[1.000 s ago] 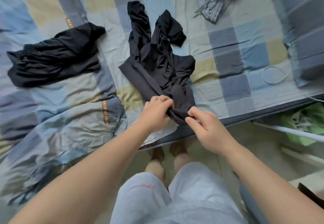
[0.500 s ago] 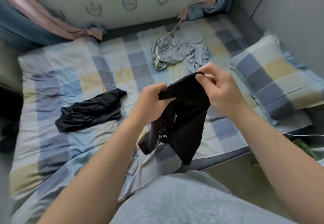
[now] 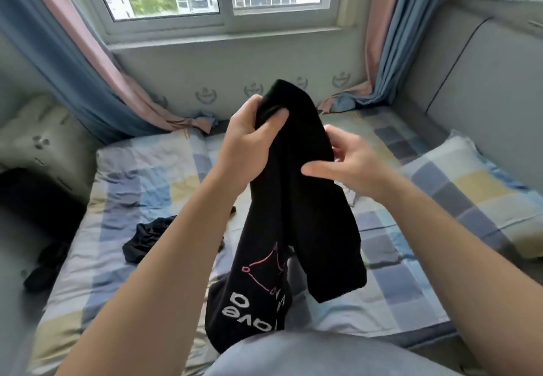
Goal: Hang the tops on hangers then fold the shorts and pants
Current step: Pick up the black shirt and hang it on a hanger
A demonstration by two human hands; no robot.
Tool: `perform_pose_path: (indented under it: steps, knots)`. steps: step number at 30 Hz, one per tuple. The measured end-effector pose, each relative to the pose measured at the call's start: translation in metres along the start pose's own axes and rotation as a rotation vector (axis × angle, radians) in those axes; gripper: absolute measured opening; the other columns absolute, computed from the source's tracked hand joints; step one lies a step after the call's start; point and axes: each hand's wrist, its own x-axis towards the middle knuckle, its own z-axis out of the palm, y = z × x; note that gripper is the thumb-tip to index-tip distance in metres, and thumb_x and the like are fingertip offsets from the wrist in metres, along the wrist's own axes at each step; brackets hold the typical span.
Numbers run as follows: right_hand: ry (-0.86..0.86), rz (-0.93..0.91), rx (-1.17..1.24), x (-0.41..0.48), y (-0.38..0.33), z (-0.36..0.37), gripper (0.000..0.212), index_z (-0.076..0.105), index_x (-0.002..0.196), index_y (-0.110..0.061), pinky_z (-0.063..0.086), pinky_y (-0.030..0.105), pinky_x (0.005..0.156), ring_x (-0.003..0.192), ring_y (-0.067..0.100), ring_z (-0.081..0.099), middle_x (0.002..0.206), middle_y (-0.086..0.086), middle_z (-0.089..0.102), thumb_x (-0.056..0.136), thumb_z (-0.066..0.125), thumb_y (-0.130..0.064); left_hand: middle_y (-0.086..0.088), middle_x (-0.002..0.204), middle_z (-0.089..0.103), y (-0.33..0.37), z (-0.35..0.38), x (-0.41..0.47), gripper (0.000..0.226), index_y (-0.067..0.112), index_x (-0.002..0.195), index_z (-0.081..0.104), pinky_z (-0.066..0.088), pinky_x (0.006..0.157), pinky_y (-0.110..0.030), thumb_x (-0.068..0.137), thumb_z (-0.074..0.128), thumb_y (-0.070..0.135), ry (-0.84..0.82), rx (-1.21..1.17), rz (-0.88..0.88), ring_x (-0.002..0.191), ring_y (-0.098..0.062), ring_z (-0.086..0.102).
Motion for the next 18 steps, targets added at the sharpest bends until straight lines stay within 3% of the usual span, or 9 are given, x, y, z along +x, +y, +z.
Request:
perform_pose_path:
  steps: [2,4,6,9,13,16,18]
  knots:
    - [-0.124,0.186,-0.048,0.0,0.024,0.02,0.031,0.071,0.105,-0.043,0.057,0.02,0.079,0.096,0.001,0.07,0.104,-0.018,0.074,0.077,0.082,-0.038,-0.005,0.088,0.062,0.011,-0.006,0.0,0.007,0.013,0.093,0.064,0.048,0.08,-0.034,0.096,0.059,0.016,-0.021,-0.094,-0.016,0.085,-0.015,0.058]
    - [-0.113,0.28,-0.07,0.001,0.053,0.039,0.019,0.072,0.103,-0.039,0.055,0.019,0.083,0.095,-0.001,0.07,0.102,-0.02,0.075,0.086,0.077,-0.032,-0.007,0.095,0.066,0.017,-0.013,0.0,0.011,0.013,0.099,0.068,0.05,0.084,-0.033,0.097,0.057,0.016,-0.036,-0.135,-0.03,0.091,-0.017,0.062]
    - [-0.08,0.341,-0.097,0.001,0.08,0.05,0.007,0.073,0.097,-0.03,0.055,0.018,0.077,0.088,0.004,0.072,0.093,-0.016,0.076,0.095,0.068,-0.026,-0.006,0.096,0.067,0.022,-0.021,0.0,0.015,0.012,0.101,0.068,0.052,0.084,-0.031,0.101,0.053,0.011,-0.016,-0.162,-0.024,0.092,-0.017,0.064]
    - [-0.052,0.41,-0.226,-0.004,0.106,0.05,0.018,0.068,0.087,-0.027,0.046,0.013,0.063,0.069,0.005,0.063,0.069,-0.022,0.07,0.101,0.058,-0.028,-0.009,0.096,0.066,0.022,-0.036,0.002,0.017,0.01,0.1,0.067,0.051,0.085,-0.035,0.102,0.05,0.006,0.079,-0.158,-0.029,0.091,-0.02,0.062]
    - [0.174,0.309,-0.227,-0.005,0.107,0.025,0.02,0.066,0.092,-0.01,0.042,0.035,0.07,0.077,0.021,0.058,0.083,0.008,0.066,0.103,0.055,-0.022,-0.011,0.093,0.064,0.002,-0.058,0.005,0.015,0.01,0.097,0.067,0.049,0.083,-0.039,0.101,0.052,0.009,0.219,-0.042,-0.061,0.088,-0.021,0.059]
    - [0.294,0.207,-0.212,-0.004,0.08,0.003,0.021,0.064,0.09,-0.001,0.038,0.034,0.064,0.068,0.019,0.051,0.074,0.009,0.057,0.1,0.06,-0.019,-0.004,0.086,0.065,-0.026,-0.069,0.005,0.015,0.009,0.096,0.067,0.05,0.074,-0.031,0.099,0.053,0.011,0.331,0.06,-0.181,0.083,-0.015,0.06]
    - [0.293,0.134,-0.242,-0.004,0.057,-0.007,0.02,0.064,0.083,-0.005,0.036,0.03,0.057,0.061,0.014,0.047,0.067,0.003,0.053,0.097,0.064,-0.018,0.001,0.083,0.064,-0.042,-0.068,0.002,0.013,0.012,0.095,0.065,0.048,0.068,-0.018,0.099,0.052,0.011,0.377,0.108,-0.242,0.08,-0.012,0.058]
